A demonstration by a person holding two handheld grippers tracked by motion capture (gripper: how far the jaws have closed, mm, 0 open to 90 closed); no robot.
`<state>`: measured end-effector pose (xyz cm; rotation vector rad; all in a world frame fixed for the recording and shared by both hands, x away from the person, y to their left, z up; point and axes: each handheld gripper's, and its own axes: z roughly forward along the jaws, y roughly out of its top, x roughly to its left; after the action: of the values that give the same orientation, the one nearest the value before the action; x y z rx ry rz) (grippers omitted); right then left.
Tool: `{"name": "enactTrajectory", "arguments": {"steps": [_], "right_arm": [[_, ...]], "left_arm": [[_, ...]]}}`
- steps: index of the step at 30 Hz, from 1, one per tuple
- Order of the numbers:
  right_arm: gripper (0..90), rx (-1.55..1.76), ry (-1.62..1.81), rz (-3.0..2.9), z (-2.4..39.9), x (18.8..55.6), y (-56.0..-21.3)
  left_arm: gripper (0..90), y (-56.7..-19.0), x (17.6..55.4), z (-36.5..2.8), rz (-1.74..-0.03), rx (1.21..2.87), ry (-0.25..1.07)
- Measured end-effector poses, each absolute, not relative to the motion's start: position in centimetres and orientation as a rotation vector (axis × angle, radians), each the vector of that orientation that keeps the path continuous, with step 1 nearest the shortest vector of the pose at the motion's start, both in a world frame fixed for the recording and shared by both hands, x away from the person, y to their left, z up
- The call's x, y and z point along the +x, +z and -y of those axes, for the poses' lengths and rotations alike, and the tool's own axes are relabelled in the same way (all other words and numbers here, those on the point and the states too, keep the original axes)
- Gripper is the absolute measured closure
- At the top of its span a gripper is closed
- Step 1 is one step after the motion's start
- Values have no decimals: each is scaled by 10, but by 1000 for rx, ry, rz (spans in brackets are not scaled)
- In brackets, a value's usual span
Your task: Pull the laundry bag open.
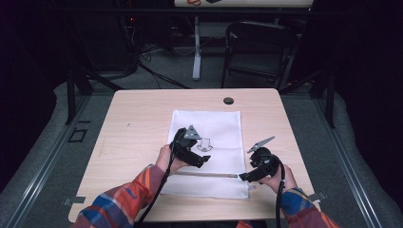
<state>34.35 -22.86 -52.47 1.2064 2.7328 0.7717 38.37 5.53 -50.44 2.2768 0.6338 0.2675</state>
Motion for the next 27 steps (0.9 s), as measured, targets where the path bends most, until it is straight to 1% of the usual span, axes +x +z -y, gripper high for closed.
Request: {"name": "enactTrajectory", "arguments": {"steps": [3, 5, 6, 8, 9, 10, 13, 14, 16, 17, 18, 21, 23, 24, 26, 27], "right_arm": [[303, 1228, 790, -2718, 229, 344, -525], [383, 1214, 792, -2689, 229, 344, -524], [395, 1211, 797, -2695, 229, 345, -524], [484, 1211, 797, -2680, 229, 347, -524], [504, 1216, 810, -2682, 229, 348, -525], [552, 1218, 812, -2686, 229, 349, -525], [652, 1218, 814, -2692, 228, 349, -527], [678, 1194, 800, -2700, 229, 349, -527], [738, 1210, 817, -2696, 228, 348, -528], [758, 1205, 814, -2699, 227, 348, -528], [783, 1199, 802, -2707, 226, 348, -529], [828, 1191, 795, -2717, 223, 347, -531], [855, 1183, 776, -2723, 222, 348, -532], [858, 1187, 787, -2728, 221, 349, -534], [871, 1185, 763, -2742, 220, 350, -536], [872, 1173, 747, -2751, 220, 351, -537]], "left_arm": [[108, -506, 381, -49, -606, 2281, 263], [144, -508, 379, -43, -585, 2283, 250], [155, -510, 379, -40, -568, 2285, 224], [184, -516, 379, -31, -539, 2304, 191], [201, -520, 378, -26, -524, 2307, 161], [229, -523, 377, -21, -507, 2317, 159], [296, -529, 373, -8, -444, 2334, 124], [315, -531, 372, -6, -428, 2338, 109], [390, -535, 370, -2, -410, 2342, 68], [402, -537, 370, 0, -404, 2342, 47], [434, -539, 368, 2, -399, 2354, 41], [479, -545, 368, 8, -363, 2362, -1], [505, -546, 366, 12, -345, 2388, 20], [512, -548, 366, 13, -334, 2376, -5], [517, -550, 366, 15, -335, 2400, 3], [527, -553, 367, 16, -333, 2383, -24]]}}
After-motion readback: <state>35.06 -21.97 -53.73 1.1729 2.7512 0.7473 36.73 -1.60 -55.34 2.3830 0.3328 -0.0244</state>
